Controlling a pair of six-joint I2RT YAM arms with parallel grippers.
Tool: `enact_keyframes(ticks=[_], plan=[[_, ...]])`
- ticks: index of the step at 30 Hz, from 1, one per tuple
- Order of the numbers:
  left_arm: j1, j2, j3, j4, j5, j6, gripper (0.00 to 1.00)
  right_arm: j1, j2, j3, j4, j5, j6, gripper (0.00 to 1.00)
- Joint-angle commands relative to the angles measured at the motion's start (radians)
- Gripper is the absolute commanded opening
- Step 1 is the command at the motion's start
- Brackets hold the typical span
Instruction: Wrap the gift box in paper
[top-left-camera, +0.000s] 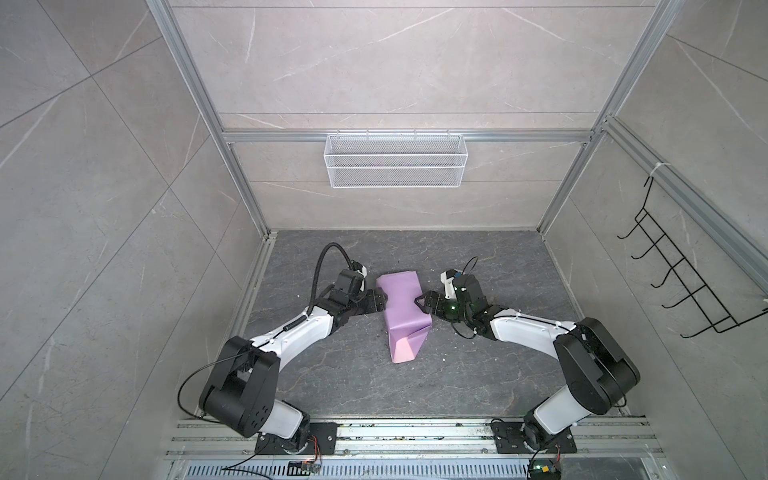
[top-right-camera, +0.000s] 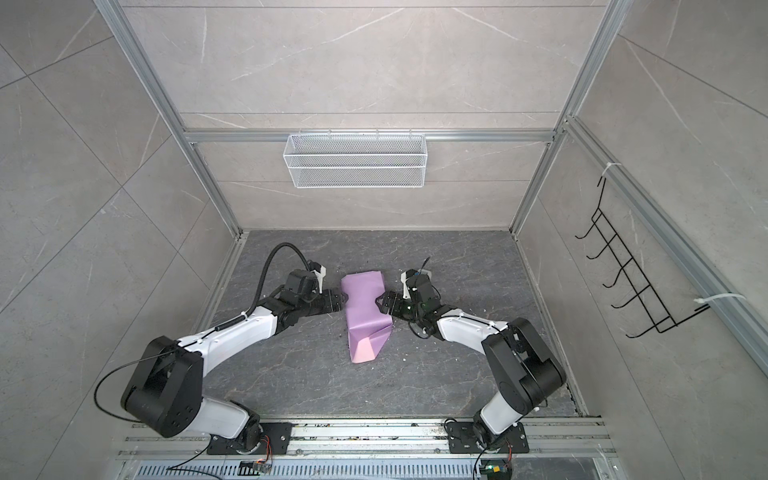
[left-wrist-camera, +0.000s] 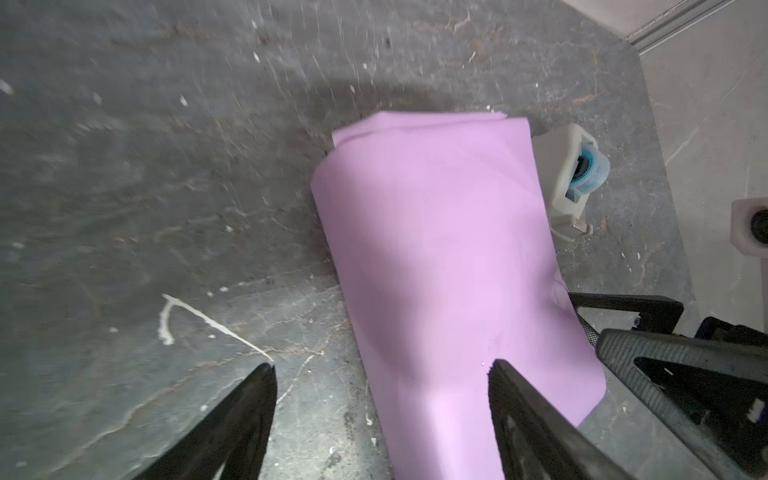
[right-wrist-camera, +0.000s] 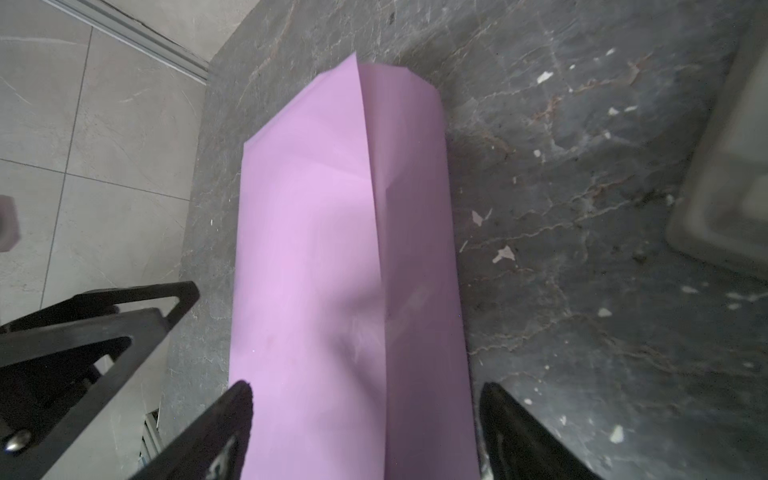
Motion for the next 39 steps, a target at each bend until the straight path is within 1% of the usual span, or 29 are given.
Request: enact_keyframes(ticks=[1, 7, 9, 19, 25, 28, 29, 32, 33, 36, 39], plan=[[-0.006, 0.046, 0.051, 0.028, 0.13, -0.1, 0.78, 0.01, 0.013, 0.021, -0.026, -0.033, 0.001, 0.87], [-0.032, 0.111, 0.08, 0.05, 0.189, -0.11, 0.73, 0.016, -0.034, -0.037, -0.015, -0.038, 0.018, 0.87], [-0.045, 0.124, 0.089, 0.051, 0.192, -0.11, 0.72, 0.02, -0.054, -0.06, -0.011, -0.037, 0.03, 0.87], [-0.087, 0.176, 0.137, 0.064, 0.223, -0.104, 0.74, 0.057, -0.224, -0.221, 0.004, 0.007, 0.088, 0.87], [-0.088, 0.202, 0.169, 0.053, 0.254, -0.081, 0.75, 0.107, -0.262, -0.24, 0.01, 0.01, 0.086, 0.86], [-0.087, 0.204, 0.178, 0.034, 0.24, -0.069, 0.76, 0.125, -0.263, -0.239, -0.014, 0.034, 0.085, 0.85], [-0.086, 0.202, 0.182, 0.023, 0.226, -0.066, 0.76, 0.125, -0.272, -0.235, -0.052, 0.06, 0.086, 0.85], [-0.08, 0.184, 0.18, -0.001, 0.187, -0.061, 0.79, 0.122, -0.322, -0.217, -0.204, 0.187, 0.055, 0.87], [-0.076, 0.177, 0.177, -0.003, 0.181, -0.062, 0.8, 0.114, -0.335, -0.211, -0.227, 0.212, 0.038, 0.88], [-0.069, 0.152, 0.169, -0.019, 0.162, -0.058, 0.82, 0.094, -0.344, -0.173, -0.263, 0.22, -0.011, 0.89], [-0.058, 0.098, 0.136, -0.021, 0.132, -0.051, 0.84, 0.094, -0.35, -0.094, -0.32, 0.219, -0.101, 0.89]])
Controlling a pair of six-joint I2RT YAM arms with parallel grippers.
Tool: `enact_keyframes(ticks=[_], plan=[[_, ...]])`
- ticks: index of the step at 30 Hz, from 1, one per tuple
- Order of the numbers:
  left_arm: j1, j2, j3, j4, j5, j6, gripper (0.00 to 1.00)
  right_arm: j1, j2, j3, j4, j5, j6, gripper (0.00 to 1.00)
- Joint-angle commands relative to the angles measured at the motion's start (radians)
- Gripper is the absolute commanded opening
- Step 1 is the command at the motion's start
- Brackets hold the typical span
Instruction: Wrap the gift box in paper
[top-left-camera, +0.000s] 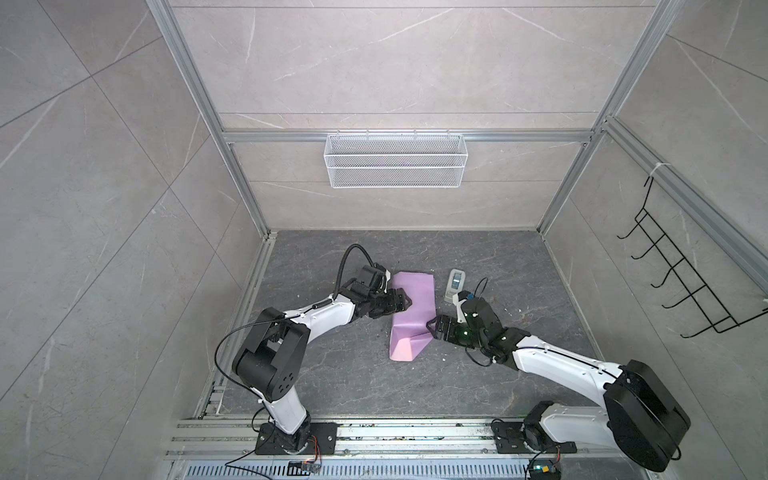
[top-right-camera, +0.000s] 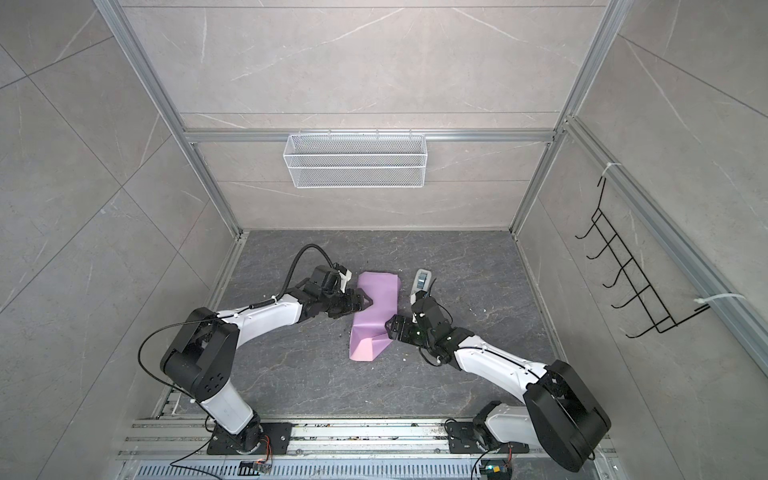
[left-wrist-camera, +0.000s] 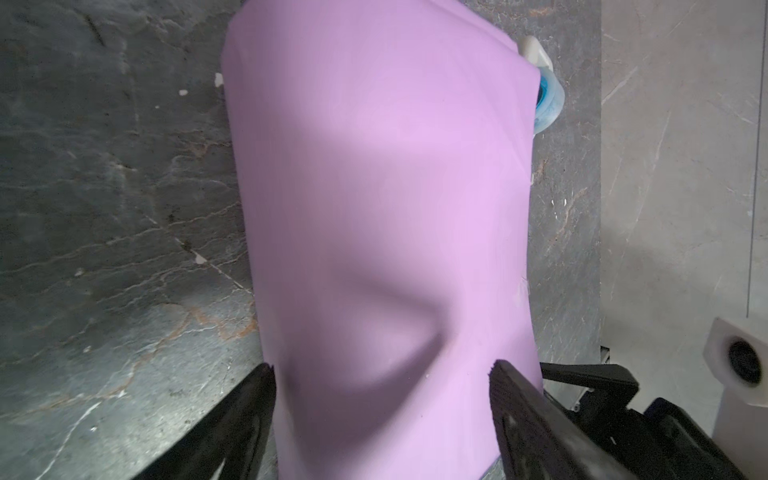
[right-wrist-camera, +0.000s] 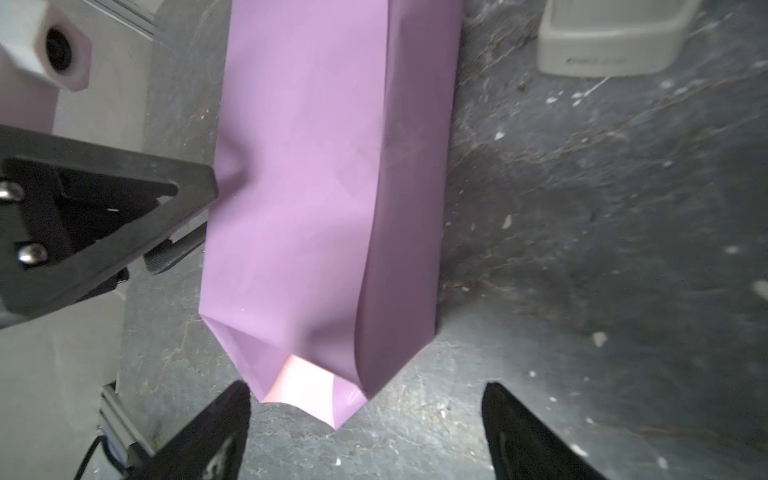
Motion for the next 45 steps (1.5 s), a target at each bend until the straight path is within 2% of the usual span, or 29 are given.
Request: enact_keyframes(ticks=[1, 4, 9, 13, 18, 27, 45], plan=[[0.022, -0.1, -0.024, -0.016, -0.054, 0.029, 0.84, 0.0, -0.017, 0.108, -0.096, 0.032, -0.136, 0.89], [0.05, -0.188, -0.102, -0.031, -0.132, 0.04, 0.81, 0.013, 0.019, 0.205, -0.13, -0.003, -0.217, 0.86], [0.07, -0.328, -0.21, -0.135, -0.24, 0.102, 0.61, 0.086, 0.157, 0.361, -0.166, -0.018, -0.306, 0.76], [0.067, -0.375, -0.29, -0.131, -0.229, 0.126, 0.43, 0.099, 0.269, 0.447, -0.171, -0.046, -0.327, 0.63], [0.048, -0.357, -0.346, -0.068, -0.184, 0.12, 0.31, 0.099, 0.373, 0.513, -0.181, -0.065, -0.354, 0.49], [-0.013, -0.286, -0.366, 0.025, -0.154, 0.123, 0.28, 0.084, 0.442, 0.531, -0.208, -0.031, -0.384, 0.42], [-0.111, -0.227, -0.375, 0.155, -0.152, 0.041, 0.18, 0.074, 0.45, 0.467, -0.188, -0.035, -0.376, 0.38]])
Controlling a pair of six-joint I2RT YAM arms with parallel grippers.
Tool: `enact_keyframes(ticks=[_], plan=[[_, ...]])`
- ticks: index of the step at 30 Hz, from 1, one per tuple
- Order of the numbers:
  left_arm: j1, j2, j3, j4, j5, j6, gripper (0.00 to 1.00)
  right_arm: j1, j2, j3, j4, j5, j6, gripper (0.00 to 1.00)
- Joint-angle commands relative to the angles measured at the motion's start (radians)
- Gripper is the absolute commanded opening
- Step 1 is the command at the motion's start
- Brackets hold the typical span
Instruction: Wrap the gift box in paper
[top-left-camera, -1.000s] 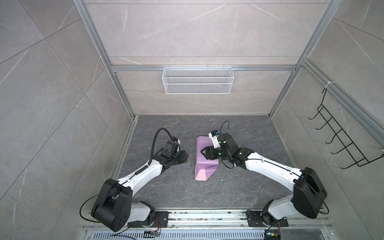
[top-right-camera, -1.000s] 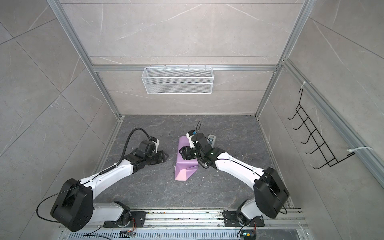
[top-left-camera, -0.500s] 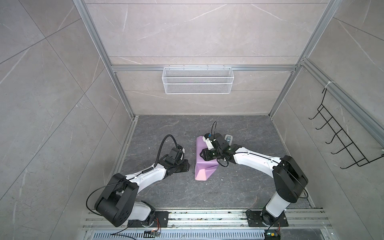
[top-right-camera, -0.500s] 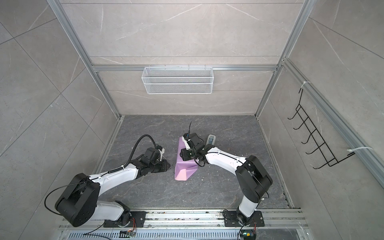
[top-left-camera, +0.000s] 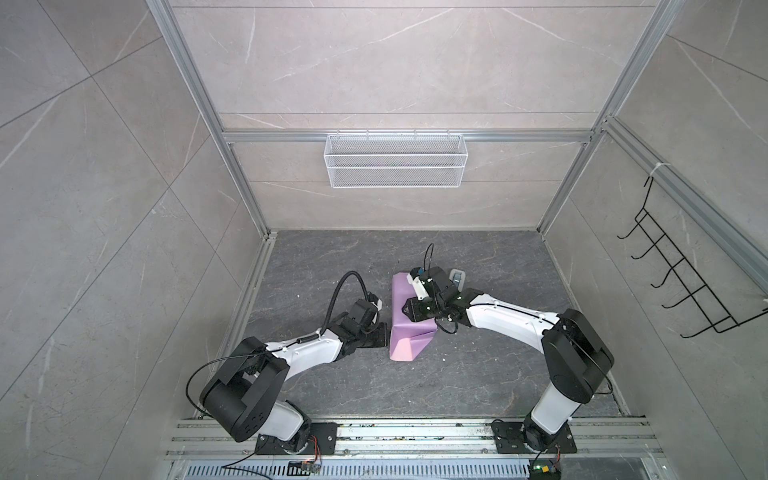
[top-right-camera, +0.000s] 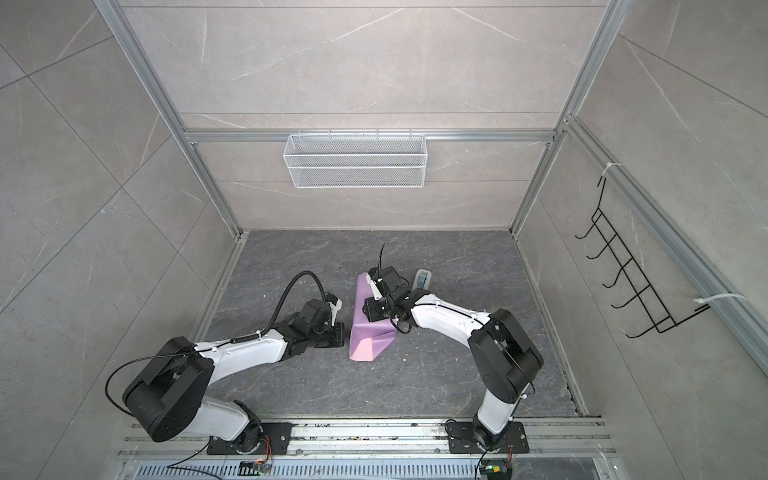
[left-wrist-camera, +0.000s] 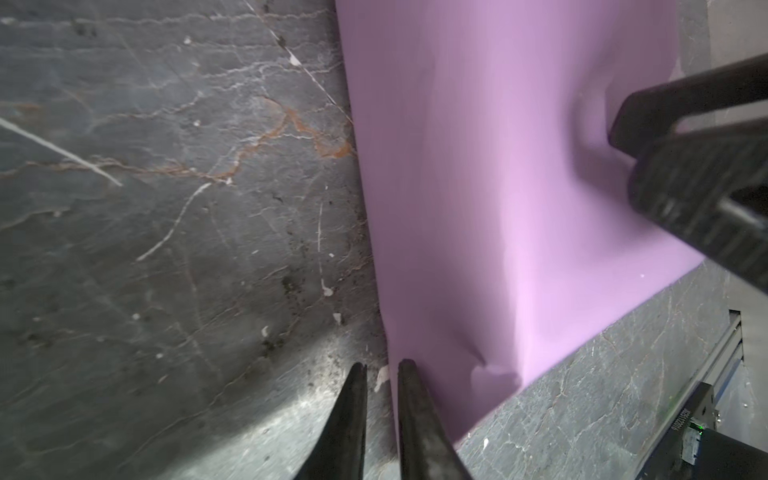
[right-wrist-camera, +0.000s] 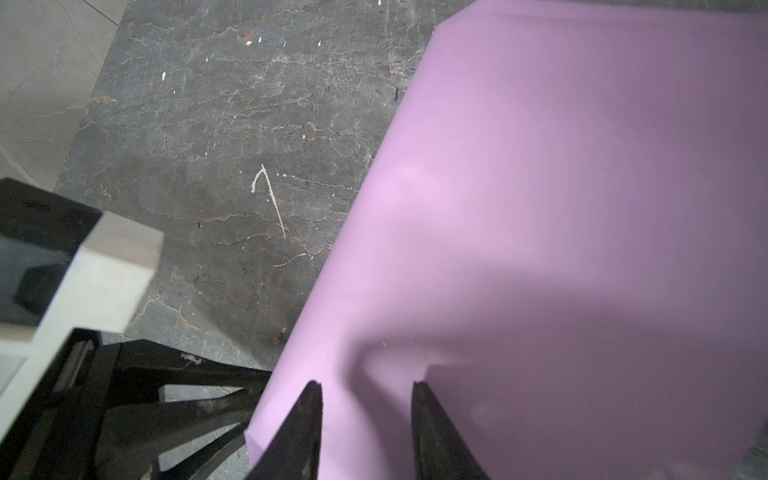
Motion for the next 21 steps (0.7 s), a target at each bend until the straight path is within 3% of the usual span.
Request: enact_keyframes(ticks=[1, 21], plan=[[-0.014, -0.002, 0.001, 0.039, 0.006, -0.024, 0.17, -0.003, 0.007, -0.032, -0.013, 0.011, -0.009, 0.38], [-0.076, 0.041, 0.03, 0.097, -0.015, -0.074, 0.16, -0.004, 0.001, -0.063, 0.011, 0.005, 0.009, 0.35]])
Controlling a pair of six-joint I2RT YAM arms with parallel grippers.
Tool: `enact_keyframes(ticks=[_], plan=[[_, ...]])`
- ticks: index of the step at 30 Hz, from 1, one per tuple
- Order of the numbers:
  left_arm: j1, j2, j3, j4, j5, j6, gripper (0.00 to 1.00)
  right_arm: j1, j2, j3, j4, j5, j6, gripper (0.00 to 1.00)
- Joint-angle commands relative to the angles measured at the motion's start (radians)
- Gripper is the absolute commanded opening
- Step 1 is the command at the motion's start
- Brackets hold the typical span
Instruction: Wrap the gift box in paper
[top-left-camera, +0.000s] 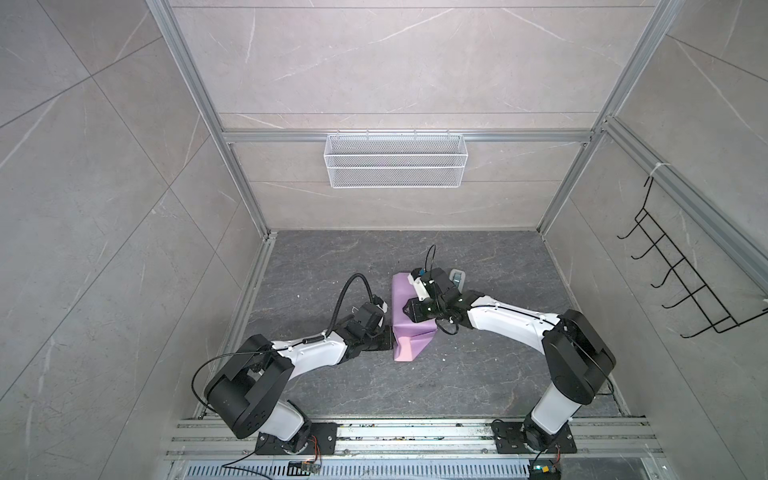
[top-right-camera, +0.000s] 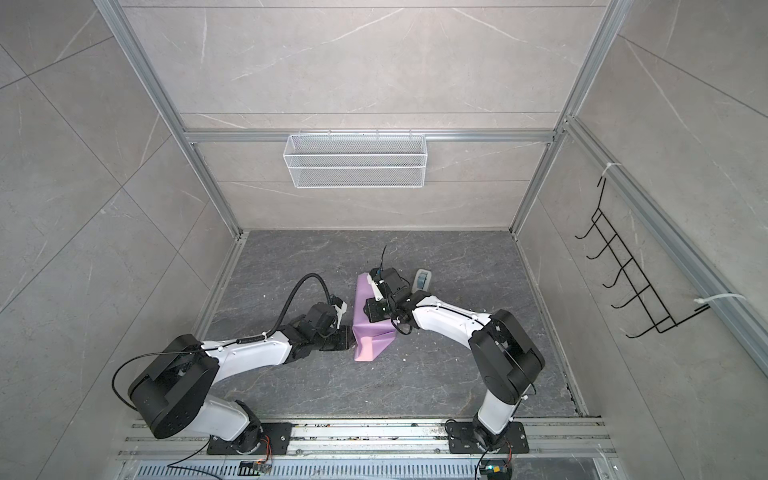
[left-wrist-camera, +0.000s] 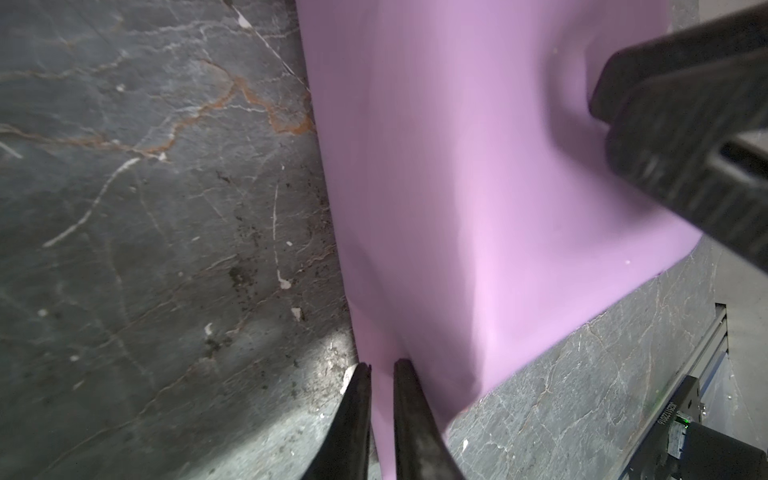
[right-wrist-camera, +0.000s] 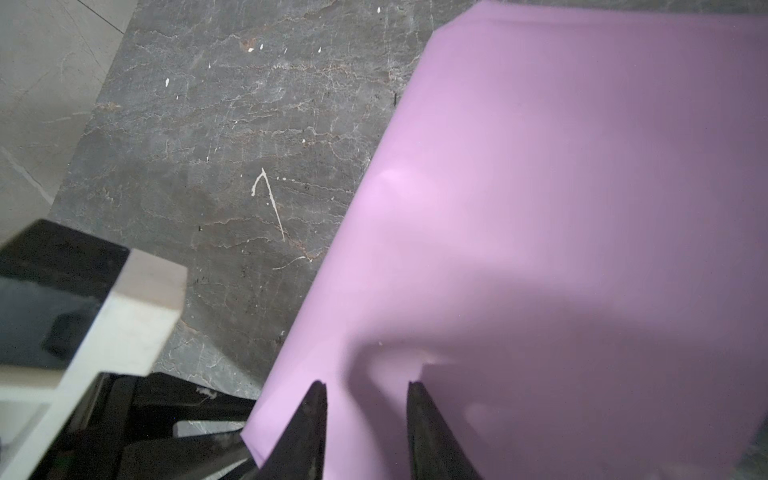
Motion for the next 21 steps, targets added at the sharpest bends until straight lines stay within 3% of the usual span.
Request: enact_keyframes(ticks=[1, 21], plan=[[-0.015, 0.016, 0.032, 0.06, -0.005, -0.02, 0.16, -0.002, 0.009, -0.035, -0.029, 0.003, 0.01, 0.35], [-0.047, 0.077, 0.07, 0.113, -0.045, -0.048, 0.2, -0.002, 0.005, -0.055, -0.01, -0.002, 0.024, 0.34]])
